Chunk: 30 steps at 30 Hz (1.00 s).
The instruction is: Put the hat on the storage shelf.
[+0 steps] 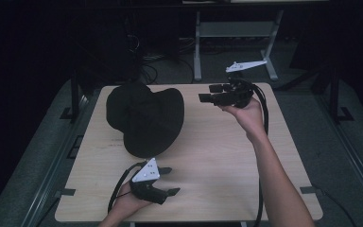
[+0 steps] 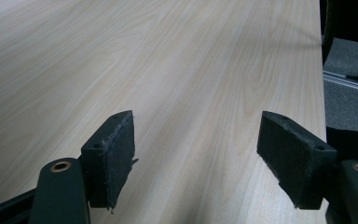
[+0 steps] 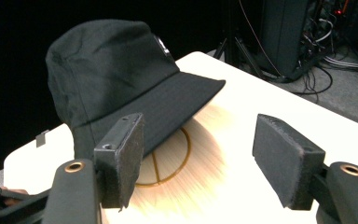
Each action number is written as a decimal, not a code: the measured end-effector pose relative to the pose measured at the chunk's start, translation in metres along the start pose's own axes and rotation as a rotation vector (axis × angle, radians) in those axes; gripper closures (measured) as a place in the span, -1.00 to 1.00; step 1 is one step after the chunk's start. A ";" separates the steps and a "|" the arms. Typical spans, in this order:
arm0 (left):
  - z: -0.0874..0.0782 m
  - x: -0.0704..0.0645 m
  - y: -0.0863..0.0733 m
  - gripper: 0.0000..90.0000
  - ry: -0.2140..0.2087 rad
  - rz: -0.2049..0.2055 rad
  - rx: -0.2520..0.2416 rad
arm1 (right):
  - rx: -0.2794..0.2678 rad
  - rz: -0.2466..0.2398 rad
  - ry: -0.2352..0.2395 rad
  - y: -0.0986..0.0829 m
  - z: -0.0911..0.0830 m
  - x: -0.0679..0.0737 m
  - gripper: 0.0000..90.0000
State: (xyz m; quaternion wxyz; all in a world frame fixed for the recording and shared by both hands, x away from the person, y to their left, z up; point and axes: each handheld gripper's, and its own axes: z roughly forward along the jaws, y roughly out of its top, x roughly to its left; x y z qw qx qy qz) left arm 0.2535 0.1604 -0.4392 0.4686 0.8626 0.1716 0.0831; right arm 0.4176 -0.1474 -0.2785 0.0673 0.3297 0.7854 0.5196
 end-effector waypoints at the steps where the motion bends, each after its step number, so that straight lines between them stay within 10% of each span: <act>1: 0.000 0.000 0.000 -0.40 -0.001 0.004 0.003 | 0.004 0.004 0.001 -0.002 -0.001 -0.001 -0.29; 30: 0.001 0.001 0.000 -0.42 0.003 -0.004 0.018 | 0.005 0.054 -0.027 -0.057 -0.034 -0.008 -0.34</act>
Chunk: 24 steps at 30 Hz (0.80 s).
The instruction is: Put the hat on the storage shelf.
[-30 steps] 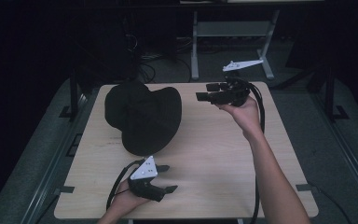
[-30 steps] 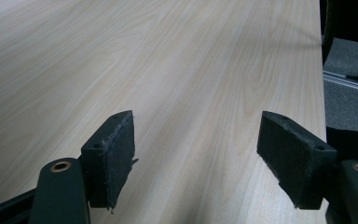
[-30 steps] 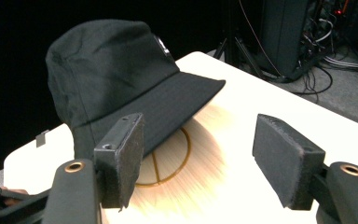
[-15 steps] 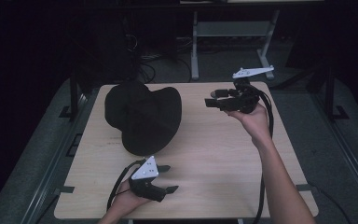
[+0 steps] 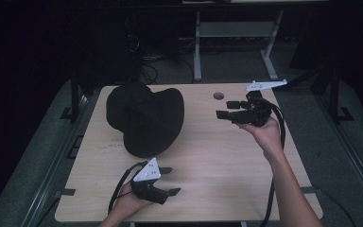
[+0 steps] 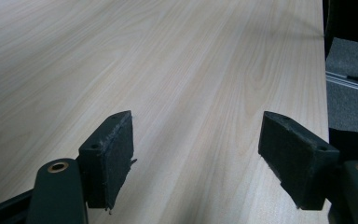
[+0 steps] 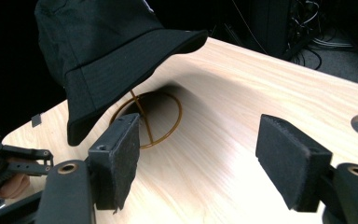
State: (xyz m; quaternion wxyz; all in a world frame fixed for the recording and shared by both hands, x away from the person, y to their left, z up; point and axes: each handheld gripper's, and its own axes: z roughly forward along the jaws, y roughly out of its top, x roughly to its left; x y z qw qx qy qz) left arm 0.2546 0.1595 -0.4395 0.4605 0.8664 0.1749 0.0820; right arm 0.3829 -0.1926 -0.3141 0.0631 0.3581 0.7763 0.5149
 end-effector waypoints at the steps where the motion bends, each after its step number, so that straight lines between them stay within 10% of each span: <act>1: 0.000 0.000 0.000 -0.42 0.000 0.000 0.000 | -0.003 0.001 -0.001 -0.001 0.000 0.000 -0.34; 24: -0.001 0.001 -0.002 -0.47 0.015 -0.022 0.001 | 0.036 0.042 -0.014 -0.061 -0.014 0.001 -0.41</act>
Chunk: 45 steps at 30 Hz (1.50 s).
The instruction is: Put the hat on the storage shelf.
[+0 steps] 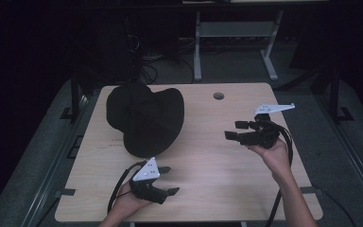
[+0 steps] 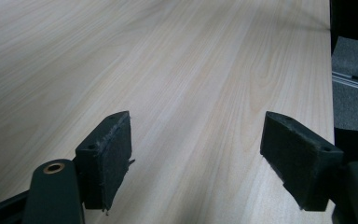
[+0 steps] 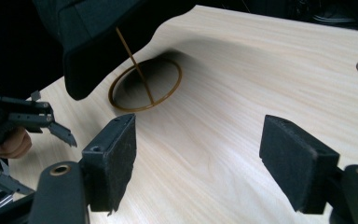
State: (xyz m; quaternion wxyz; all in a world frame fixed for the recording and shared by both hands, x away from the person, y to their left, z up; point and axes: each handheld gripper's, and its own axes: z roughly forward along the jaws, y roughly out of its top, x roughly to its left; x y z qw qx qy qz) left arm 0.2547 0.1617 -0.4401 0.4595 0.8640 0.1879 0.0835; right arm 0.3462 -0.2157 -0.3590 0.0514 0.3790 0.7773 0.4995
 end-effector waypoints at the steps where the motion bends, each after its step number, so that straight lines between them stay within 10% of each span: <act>1: 0.000 0.000 0.000 -0.48 0.000 -0.003 -0.004 | 0.001 0.000 -0.002 -0.002 0.000 0.000 -0.41; 45: -0.006 0.002 -0.002 -0.60 0.043 -0.025 0.002 | -0.002 0.050 -0.022 -0.107 -0.025 0.009 -0.46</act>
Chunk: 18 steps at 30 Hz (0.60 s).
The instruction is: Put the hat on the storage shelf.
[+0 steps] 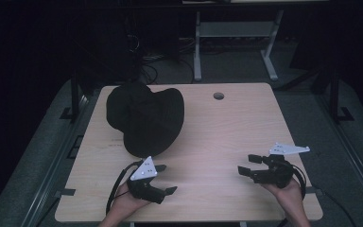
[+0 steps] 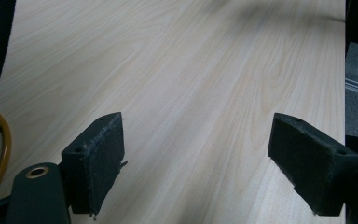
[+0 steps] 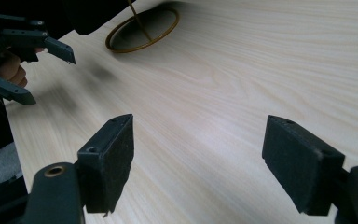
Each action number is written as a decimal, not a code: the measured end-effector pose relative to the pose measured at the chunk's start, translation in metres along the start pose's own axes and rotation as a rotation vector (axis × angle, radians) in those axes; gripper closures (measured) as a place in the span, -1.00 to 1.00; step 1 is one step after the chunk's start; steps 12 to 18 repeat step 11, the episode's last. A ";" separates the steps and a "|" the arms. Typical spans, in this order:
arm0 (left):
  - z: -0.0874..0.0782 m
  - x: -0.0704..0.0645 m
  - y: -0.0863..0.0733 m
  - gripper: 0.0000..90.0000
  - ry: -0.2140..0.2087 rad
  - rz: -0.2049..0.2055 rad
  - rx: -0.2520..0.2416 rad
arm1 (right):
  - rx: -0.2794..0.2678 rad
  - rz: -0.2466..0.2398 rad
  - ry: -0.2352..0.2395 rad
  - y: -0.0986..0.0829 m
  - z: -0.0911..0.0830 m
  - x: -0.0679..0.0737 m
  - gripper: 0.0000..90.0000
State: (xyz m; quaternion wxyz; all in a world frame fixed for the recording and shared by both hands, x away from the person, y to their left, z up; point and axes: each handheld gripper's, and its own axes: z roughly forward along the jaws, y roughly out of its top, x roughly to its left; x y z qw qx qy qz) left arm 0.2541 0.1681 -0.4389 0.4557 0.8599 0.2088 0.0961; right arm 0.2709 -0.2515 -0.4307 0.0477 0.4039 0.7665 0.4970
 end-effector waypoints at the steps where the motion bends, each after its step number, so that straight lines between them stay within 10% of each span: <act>1: 0.000 0.000 0.000 -0.60 0.000 0.000 0.000 | -0.002 0.000 -0.002 -0.002 -0.001 0.000 -0.46; 18: -0.003 0.001 -0.001 -0.60 0.008 -0.007 -0.003 | -0.034 -0.016 -0.025 -0.029 -0.013 0.010 -0.48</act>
